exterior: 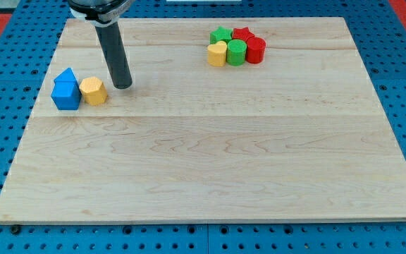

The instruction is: Move your arm left side of green star

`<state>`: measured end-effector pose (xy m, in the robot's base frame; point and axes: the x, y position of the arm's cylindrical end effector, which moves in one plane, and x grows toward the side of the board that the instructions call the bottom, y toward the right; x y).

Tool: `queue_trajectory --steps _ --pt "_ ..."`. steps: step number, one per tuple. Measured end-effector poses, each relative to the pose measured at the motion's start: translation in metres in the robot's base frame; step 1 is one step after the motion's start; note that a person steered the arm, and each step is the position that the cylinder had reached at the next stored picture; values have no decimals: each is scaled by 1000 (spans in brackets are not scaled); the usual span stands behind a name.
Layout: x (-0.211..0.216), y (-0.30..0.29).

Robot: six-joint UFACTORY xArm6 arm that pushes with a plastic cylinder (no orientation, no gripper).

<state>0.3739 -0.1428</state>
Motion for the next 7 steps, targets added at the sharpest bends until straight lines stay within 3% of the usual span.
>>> queue_trajectory --steps 5,6,7 --pt "15 28" --pt "9 34" --pt "-38 41"
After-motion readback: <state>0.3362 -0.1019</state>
